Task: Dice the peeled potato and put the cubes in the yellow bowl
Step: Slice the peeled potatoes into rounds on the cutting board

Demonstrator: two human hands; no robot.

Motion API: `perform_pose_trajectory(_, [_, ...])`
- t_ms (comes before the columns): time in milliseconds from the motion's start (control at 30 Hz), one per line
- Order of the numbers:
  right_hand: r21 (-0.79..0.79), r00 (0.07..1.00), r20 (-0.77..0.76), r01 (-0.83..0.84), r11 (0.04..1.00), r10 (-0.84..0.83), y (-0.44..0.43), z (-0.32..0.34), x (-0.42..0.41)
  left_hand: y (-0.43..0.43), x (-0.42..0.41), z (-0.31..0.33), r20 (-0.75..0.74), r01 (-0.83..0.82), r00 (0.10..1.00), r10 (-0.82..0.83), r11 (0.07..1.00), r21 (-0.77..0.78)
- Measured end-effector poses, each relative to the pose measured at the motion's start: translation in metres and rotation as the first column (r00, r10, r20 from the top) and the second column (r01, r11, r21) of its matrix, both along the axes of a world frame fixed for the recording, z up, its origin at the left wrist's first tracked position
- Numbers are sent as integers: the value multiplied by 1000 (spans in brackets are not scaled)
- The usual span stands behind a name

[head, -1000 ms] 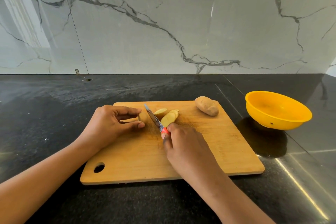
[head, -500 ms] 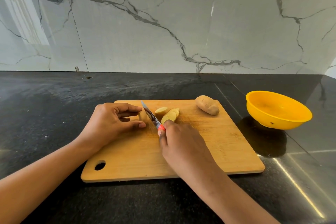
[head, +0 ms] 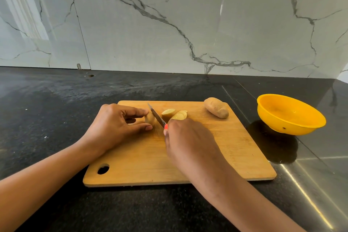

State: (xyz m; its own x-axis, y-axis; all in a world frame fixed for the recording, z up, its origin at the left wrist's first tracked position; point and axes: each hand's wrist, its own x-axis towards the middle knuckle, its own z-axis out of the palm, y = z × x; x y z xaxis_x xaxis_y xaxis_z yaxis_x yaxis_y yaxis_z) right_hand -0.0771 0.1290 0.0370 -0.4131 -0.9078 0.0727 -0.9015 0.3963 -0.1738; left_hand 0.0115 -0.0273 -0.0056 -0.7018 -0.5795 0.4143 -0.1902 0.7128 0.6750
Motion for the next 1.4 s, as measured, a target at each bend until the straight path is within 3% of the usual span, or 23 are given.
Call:
perform_pose_trajectory(167, [-71,998,-68,-3,997,-1,-7,-2,3,-1,-1,0,9,-16,1000,16,1000,6])
perform_pose_trajectory(533, [64,999,-11,-30,998,31,-4,-10,2,-3,0,1,9,-21,1000,20,999,49])
perform_pose_trajectory(767, [54,998,-51,-32,998,35,18,-14,12,-4,1,1,6,-26,1000,25,991,131])
perform_pose_trajectory(1033, [-190,993,-10,111,976,-115,8,-19,-20,-5,2,1,0,24,1000,-25,974,224])
perform_pose_trajectory(1300, [-314,982,170,138,939,-87,13,-29,-29,-4,2,3,0,42,999,-43,970,238])
perform_pose_trajectory(1400, [-369,988,134,116,922,-71,17,-28,-29,-4,2,3,5,49,999,-52,973,226])
